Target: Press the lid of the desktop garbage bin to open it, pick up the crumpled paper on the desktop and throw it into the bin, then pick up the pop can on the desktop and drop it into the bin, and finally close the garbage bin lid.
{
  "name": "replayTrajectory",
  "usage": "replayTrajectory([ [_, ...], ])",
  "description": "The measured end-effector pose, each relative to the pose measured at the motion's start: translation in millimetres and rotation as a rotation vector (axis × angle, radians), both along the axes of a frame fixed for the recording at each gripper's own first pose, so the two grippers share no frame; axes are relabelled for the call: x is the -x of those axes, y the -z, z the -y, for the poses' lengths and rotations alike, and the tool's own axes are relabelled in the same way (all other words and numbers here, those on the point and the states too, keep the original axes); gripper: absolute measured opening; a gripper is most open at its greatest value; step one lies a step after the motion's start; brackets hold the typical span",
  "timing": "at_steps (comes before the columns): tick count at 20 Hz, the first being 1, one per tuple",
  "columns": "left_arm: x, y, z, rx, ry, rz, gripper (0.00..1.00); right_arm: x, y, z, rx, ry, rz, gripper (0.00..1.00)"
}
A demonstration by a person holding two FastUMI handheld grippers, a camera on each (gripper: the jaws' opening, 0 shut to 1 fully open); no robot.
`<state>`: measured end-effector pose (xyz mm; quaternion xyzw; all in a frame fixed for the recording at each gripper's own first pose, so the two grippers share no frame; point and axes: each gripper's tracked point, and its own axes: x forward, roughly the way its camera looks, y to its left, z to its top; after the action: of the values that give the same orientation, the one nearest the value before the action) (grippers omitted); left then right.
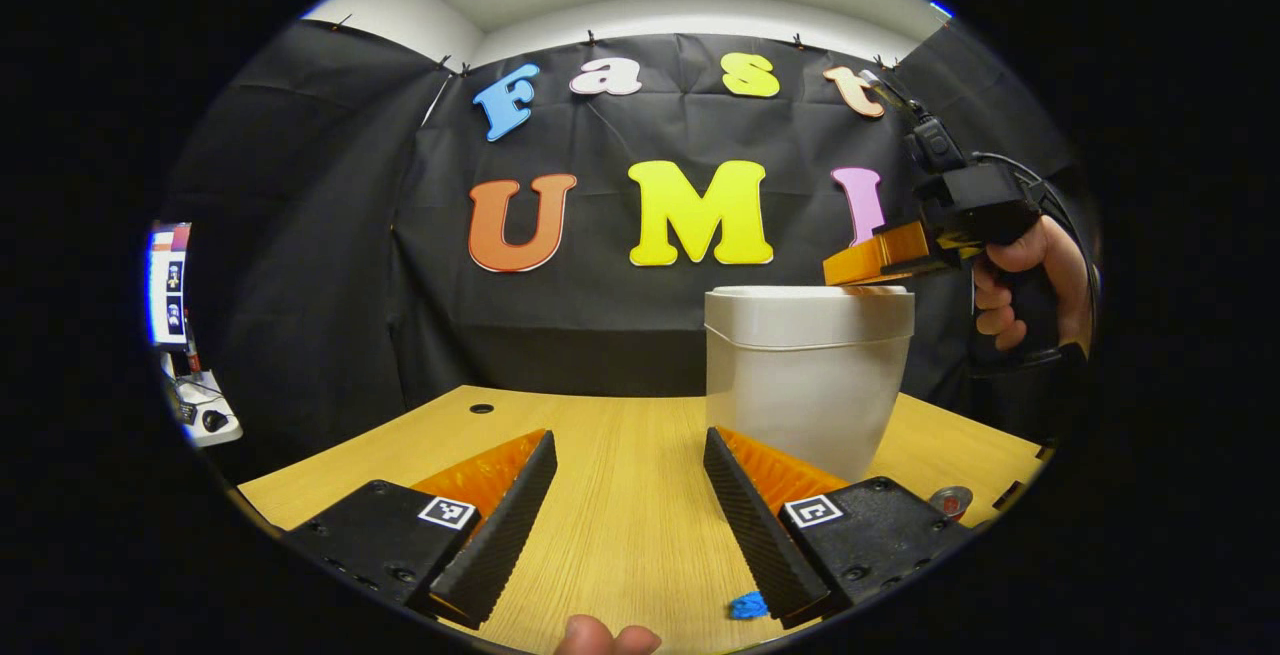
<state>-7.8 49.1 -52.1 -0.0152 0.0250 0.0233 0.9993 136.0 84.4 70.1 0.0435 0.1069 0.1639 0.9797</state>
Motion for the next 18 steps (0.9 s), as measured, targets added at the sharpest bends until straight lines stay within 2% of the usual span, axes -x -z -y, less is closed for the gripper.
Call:
replayTrajectory([
  [1,-0.1,0.3,-0.5,0.000,-0.005,0.000,0.96,4.0,-7.0,9.3,-0.022,0.025,0.007,0.24],
  [2,-1.7,0.5,0.8,0.004,-0.004,-0.002,0.96,1.9,-15.8,19.4,-0.023,0.056,0.047,0.37],
  [3,-0.6,1.4,3.1,0.010,0.000,-0.005,0.96,9.1,-28.1,28.8,-0.010,0.075,0.086,0.45],
  [4,-0.3,0.6,5.3,0.017,0.004,-0.003,0.96,15.7,-37.1,29.8,0.001,0.082,0.126,0.47],
  [5,0.2,-1.4,7.6,0.023,0.007,0.002,0.96,22.1,-49.3,30.6,0.015,0.089,0.169,0.68],
  [7,-0.5,-4.1,15.9,0.031,0.018,0.010,0.96,36.0,-62.8,31.2,0.065,0.093,0.241,0.93],
  [8,-0.1,-4.5,20.8,0.032,0.028,0.010,0.96,42.4,-63.8,31.9,0.087,0.093,0.265,0.92],
  [11,3.1,-5.4,31.6,0.033,0.050,0.012,0.96,62.3,-61.8,26.1,0.107,0.070,0.306,0.95],
  [18,10.6,-5.5,44.2,0.024,0.060,-0.003,0.96,101.4,-17.6,44.4,0.181,0.119,0.338,0.95],
])
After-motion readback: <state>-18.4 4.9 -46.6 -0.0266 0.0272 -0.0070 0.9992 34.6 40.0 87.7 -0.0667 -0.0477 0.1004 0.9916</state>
